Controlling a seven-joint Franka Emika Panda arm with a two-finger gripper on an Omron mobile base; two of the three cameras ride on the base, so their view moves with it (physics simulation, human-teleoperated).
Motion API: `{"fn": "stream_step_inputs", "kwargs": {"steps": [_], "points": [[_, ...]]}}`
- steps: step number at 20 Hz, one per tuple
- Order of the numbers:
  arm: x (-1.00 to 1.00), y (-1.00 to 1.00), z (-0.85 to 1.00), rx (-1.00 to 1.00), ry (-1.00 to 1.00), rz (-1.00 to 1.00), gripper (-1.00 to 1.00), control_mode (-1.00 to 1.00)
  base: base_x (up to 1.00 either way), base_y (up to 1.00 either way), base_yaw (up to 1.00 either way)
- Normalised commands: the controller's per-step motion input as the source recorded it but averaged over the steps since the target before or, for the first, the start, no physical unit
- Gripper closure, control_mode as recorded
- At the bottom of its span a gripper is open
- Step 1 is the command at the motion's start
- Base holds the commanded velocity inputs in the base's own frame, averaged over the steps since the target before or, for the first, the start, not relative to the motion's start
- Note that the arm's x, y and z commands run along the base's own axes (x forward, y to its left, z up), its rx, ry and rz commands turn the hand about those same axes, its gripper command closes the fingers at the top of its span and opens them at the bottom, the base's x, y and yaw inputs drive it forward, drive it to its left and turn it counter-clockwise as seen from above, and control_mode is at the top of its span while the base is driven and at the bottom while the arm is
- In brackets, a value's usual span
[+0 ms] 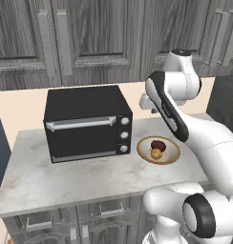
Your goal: Place the bowl with the potato and onion on the top shelf of the fridge. Place the bowl with the fish and steak on the second highest shelf of the fridge.
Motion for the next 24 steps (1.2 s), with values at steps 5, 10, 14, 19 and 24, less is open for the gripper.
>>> {"fn": "stream_step_inputs", "kwargs": {"steps": [5, 10, 14, 19, 24], "points": [[0.05, -0.49, -0.21, 0.03, 0.08, -0.15, -1.00, -1.00, 0.00, 0.00, 0.00], [0.16, -1.00, -0.78, 0.12, 0.27, -0.42, -1.00, -1.00, 0.00, 0.00, 0.00], [0.16, -0.93, -0.99, 0.12, 0.31, -0.45, -1.00, -1.00, 0.00, 0.00, 0.00], [0.00, -0.49, -0.97, 0.15, 0.24, -0.38, -1.00, -1.00, 0.00, 0.00, 0.00], [0.01, 0.00, -0.34, 0.04, 0.01, -0.05, -1.00, -1.00, 0.00, 0.00, 0.00]]}}
